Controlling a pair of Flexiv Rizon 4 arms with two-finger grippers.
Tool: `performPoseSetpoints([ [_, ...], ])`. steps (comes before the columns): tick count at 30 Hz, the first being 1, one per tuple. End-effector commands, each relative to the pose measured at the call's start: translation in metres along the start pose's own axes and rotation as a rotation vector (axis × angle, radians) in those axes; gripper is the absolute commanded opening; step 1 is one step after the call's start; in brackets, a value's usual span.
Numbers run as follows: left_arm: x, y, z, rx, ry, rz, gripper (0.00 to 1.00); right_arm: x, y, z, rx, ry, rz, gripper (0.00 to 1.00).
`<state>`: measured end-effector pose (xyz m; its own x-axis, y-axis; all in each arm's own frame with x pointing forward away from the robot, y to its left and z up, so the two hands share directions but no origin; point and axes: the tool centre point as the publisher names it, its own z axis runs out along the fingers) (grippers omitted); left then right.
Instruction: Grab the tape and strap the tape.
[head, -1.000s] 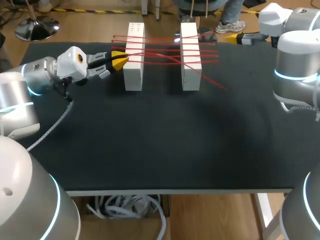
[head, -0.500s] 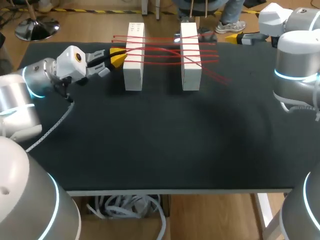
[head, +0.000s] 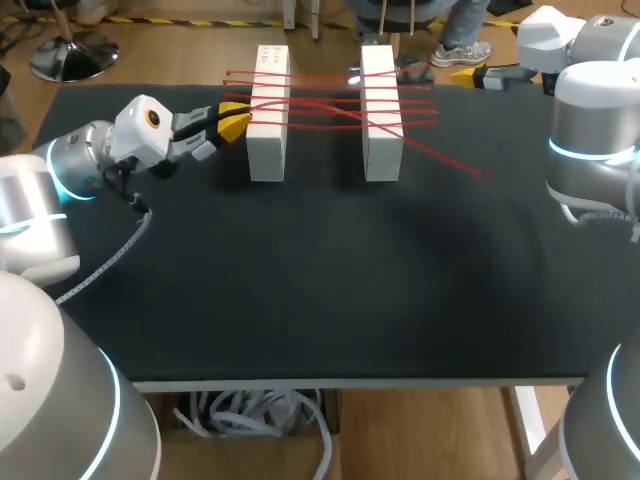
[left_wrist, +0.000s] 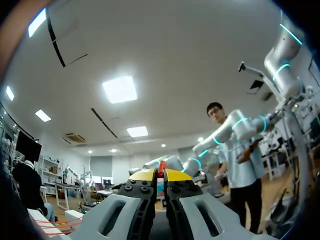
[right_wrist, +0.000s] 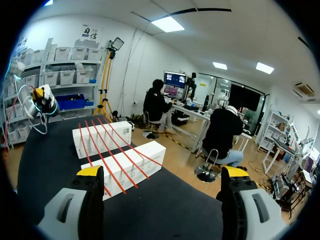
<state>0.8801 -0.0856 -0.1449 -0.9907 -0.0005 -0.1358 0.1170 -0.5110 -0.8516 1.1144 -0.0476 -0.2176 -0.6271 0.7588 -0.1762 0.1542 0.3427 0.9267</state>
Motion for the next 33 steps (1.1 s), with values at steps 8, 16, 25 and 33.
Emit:
performPoseSetpoints([
  [8, 0.010, -0.019, 0.011, 0.012, 0.033, -0.037, 0.00, -0.001, 0.000, -0.001, 0.002, 0.002, 0.000, 1.00],
  [16, 0.010, -0.019, 0.011, 0.012, 0.033, -0.037, 0.00, -0.001, 0.000, -0.001, 0.002, 0.002, 0.000, 1.00],
  [25, 0.010, -0.019, 0.011, 0.012, 0.033, -0.037, 0.00, 0.001, 0.001, -0.006, -0.012, -0.028, 0.135, 1.00],
  [33, 0.010, -0.019, 0.011, 0.012, 0.033, -0.037, 0.00, 0.010, 0.008, -0.023, -0.060, -0.077, 0.256, 1.00],
])
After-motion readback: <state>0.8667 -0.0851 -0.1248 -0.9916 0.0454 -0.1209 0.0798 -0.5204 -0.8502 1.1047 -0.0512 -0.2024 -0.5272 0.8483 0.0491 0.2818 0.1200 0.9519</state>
